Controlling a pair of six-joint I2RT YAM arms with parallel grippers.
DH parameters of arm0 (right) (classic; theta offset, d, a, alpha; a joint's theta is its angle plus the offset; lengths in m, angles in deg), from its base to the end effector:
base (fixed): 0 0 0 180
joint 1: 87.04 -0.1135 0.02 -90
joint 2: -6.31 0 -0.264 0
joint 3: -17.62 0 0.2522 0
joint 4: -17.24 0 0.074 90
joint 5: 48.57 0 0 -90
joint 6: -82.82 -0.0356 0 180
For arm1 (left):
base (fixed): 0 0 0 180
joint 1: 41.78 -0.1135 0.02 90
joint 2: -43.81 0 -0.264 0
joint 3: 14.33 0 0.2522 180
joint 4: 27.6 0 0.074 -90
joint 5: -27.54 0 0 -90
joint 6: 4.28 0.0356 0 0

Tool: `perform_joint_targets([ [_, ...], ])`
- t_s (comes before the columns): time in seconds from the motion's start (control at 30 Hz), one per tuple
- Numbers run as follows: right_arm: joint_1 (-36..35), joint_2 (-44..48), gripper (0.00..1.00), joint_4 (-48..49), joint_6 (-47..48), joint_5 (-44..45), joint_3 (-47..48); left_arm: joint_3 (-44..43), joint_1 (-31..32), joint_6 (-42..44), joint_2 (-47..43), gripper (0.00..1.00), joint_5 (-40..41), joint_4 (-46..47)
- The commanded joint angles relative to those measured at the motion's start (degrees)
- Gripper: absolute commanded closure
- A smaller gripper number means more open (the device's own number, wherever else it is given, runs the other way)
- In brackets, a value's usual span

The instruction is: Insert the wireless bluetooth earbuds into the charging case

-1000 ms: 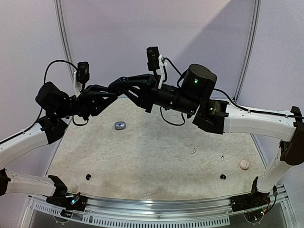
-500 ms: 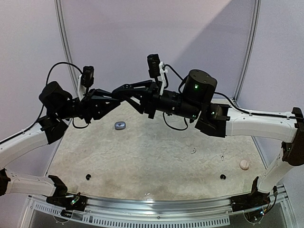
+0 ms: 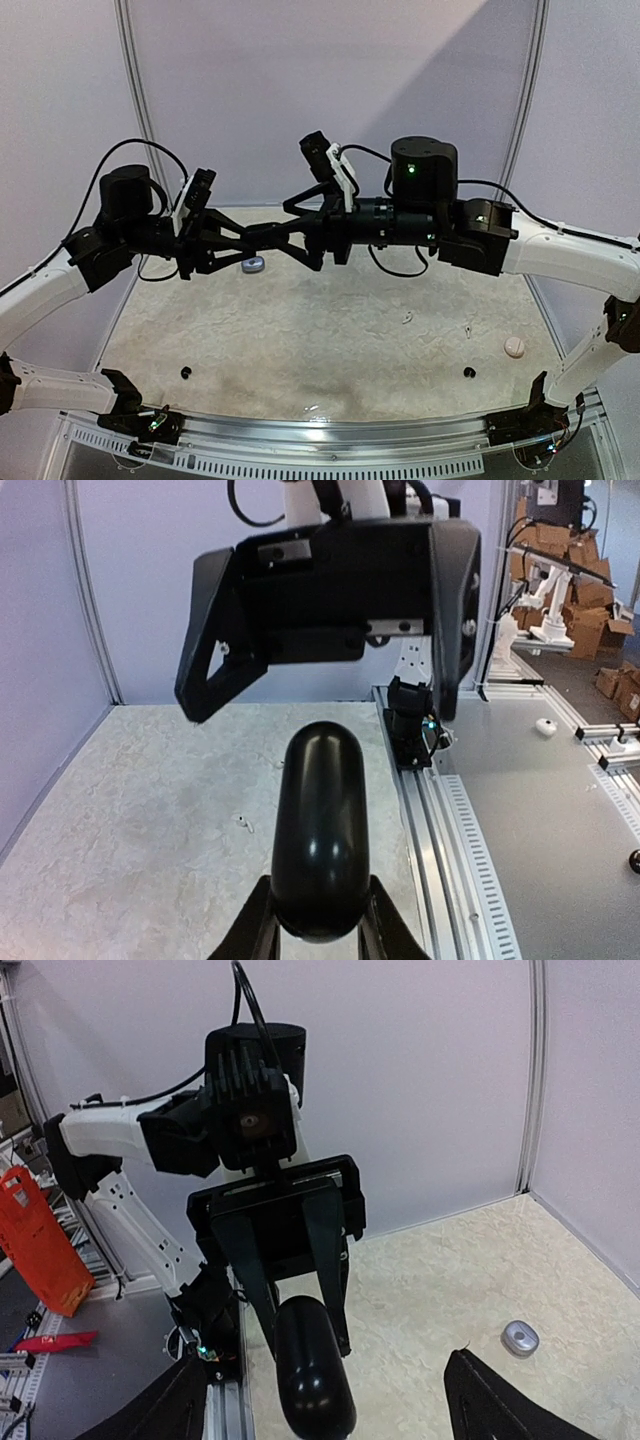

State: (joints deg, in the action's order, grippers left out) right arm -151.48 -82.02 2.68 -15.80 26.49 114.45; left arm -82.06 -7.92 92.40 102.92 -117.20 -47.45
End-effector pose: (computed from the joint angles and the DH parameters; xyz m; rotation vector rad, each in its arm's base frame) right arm 0.1512 0.3373 0.4032 -1.0315 1.4932 1.1548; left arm 0.1719 -0.1504 0.3594 1.2565 1.3336 -1.1738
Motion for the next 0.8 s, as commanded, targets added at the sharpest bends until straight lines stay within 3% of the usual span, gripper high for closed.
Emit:
perform_joint_targets([
  [0.0, 0.0, 1.9, 0.19, -16.9, 5.9, -1.7, 4.2, -3.3, 0.4, 15.3, -0.3, 1.0, 0.6, -17.2],
  [0.17, -0.1, -2.7, 0.25, -22.1, 8.0, -3.1, 9.2, -3.8, 0.5, 16.2, 0.1, 1.0, 0.7, -18.4],
  [0.33, -0.1, -6.9, 0.37, -23.7, 10.0, -5.1, 13.2, -4.0, 0.5, 16.7, -0.1, 1.0, 1.1, -19.9],
  [0.53, -0.1, -9.3, 0.4, -26.0, 10.4, -7.2, 15.3, -3.9, 0.5, 17.0, -0.3, 1.0, 1.7, -20.4],
  [0.77, -0.1, -10.7, 0.71, -27.4, 9.9, -7.0, 16.3, -3.7, 0.5, 16.9, -0.2, 1.0, 1.7, -20.1],
])
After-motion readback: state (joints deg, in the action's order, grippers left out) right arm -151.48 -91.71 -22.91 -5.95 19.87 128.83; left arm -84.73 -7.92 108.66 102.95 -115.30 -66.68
